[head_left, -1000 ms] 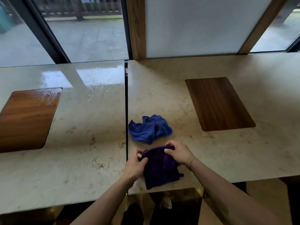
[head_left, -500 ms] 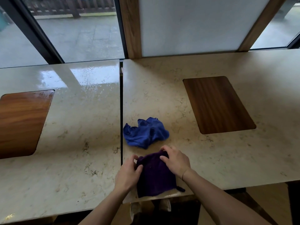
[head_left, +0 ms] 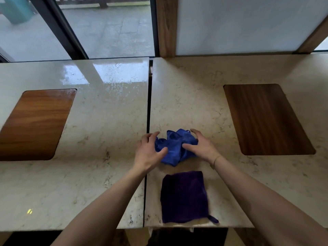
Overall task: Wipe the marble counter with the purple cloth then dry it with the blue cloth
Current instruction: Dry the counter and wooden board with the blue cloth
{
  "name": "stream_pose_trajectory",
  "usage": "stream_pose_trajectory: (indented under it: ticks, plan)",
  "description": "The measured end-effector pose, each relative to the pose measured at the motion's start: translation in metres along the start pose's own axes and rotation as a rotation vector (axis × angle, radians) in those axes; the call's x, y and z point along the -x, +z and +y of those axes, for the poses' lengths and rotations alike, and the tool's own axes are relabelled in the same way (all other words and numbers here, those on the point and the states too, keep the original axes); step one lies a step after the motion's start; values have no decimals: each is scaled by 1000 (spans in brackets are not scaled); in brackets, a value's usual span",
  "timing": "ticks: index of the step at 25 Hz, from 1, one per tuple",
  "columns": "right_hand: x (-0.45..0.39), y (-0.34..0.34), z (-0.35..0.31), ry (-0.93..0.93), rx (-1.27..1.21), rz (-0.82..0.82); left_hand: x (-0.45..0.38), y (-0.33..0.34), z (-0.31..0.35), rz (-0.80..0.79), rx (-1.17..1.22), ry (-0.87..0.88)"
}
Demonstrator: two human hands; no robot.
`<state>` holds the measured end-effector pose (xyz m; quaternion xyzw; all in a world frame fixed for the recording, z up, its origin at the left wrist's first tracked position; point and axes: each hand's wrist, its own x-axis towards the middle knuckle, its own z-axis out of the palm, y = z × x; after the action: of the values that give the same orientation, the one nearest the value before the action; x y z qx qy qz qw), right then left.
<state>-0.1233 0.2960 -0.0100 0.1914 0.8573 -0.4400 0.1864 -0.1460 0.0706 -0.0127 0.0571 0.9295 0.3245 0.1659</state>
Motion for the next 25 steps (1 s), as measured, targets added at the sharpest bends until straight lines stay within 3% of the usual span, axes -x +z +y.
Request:
stream_pose_trajectory:
  ticks: [3,7,11,17,25]
  plan:
    - [-7,6,-3,-4,79,16,-7,5,9,-167,-239,28]
    - [3,1,-8,-95,56,74,-6,8,7,-140,-282,59]
    - [15,-16,-12,-218,14,89,1,-1,10,-68,-134,102]
    - [29,-42,-29,-158,-10,90,13,-31,16,31,120,164]
    - [50,-46,-74,-360,-55,181,57,-99,21,319,265,17]
